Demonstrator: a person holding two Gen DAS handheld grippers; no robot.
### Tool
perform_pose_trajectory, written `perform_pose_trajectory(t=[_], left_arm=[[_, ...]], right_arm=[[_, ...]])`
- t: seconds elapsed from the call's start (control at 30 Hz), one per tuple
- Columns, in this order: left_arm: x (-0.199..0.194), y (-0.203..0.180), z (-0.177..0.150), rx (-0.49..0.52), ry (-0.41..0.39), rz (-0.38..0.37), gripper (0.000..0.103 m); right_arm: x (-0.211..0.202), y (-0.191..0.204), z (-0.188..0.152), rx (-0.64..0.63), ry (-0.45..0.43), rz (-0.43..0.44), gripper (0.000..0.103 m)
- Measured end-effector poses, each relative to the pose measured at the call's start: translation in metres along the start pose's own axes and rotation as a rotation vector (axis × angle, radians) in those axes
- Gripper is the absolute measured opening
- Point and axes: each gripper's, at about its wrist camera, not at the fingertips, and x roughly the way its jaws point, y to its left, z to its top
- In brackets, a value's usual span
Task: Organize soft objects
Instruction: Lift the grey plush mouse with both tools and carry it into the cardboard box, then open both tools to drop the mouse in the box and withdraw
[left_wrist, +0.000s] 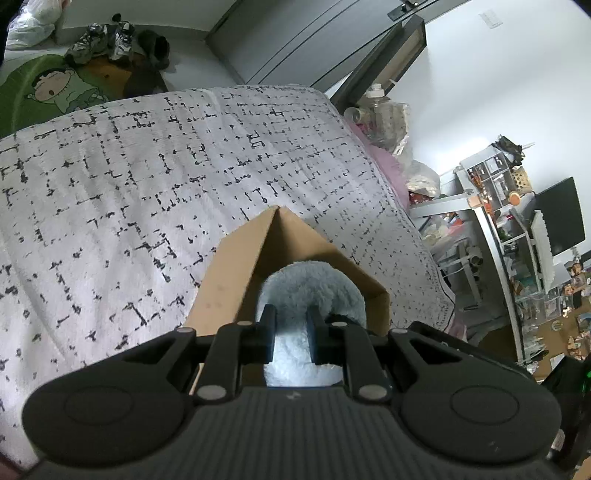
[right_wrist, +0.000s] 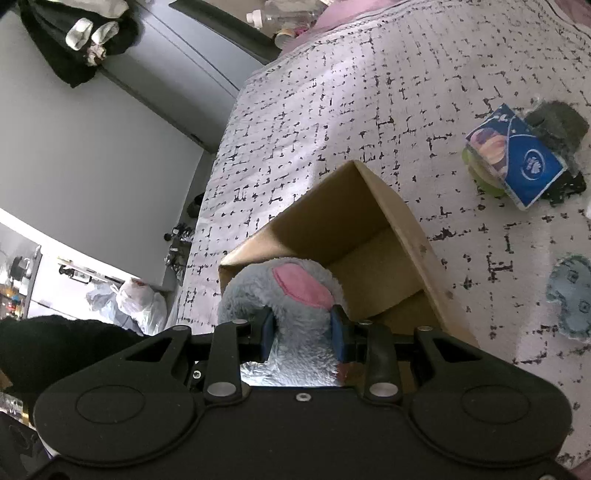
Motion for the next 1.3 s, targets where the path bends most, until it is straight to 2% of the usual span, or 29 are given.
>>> perform_pose_trajectory(t=[0.1, 0.17, 0.33, 0.53, 0.63, 0.73, 0.83, 0.9, 1.0, 1.3], left_arm=[[0.004, -0.001, 0.006, 0.003, -0.001, 0.009, 0.017], [0.006, -0.003, 0.008, 0.014, -0.003, 0.041, 0.018], [0.001, -0.009, 0.008, 0.023, -0.017, 0.06, 0.021], [-0.005, -0.028, -0.002, 0.047, -0.01, 0.094, 0.021], [-0.01, -0.04, -0.008, 0.067, -0.011, 0.111, 0.031], [-0.015, -0.049, -0.013, 0.076, -0.009, 0.13, 0.043], [-0.022, -0.06, -0.021, 0.089, -0.009, 0.15, 0.052], [-0.027, -0.067, -0.026, 0.094, -0.01, 0.166, 0.064], [-0.033, -0.078, -0.036, 0.106, -0.022, 0.184, 0.074], [-0.04, -0.116, -0.071, 0.161, -0.004, 0.192, 0.076]], right_arm=[[0.007, -0.003, 0.005, 0.036, 0.028, 0.018, 0.037], [0.008, -0.007, 0.008, 0.074, 0.049, 0.029, 0.037], [-0.014, -0.01, 0.011, 0.051, 0.015, 0.044, 0.042], [-0.045, -0.029, 0.015, 0.068, -0.001, 0.063, 0.043], [-0.059, -0.039, 0.019, 0.053, -0.013, 0.053, 0.043], [-0.074, -0.051, 0.023, 0.05, -0.027, 0.044, 0.048], [-0.088, -0.058, 0.027, 0.016, -0.032, 0.004, 0.054], [-0.099, -0.064, 0.029, -0.002, -0.032, 0.005, 0.062], [-0.113, -0.071, 0.029, -0.041, -0.043, -0.012, 0.071], [-0.155, -0.099, 0.037, -0.066, -0.081, -0.033, 0.082]])
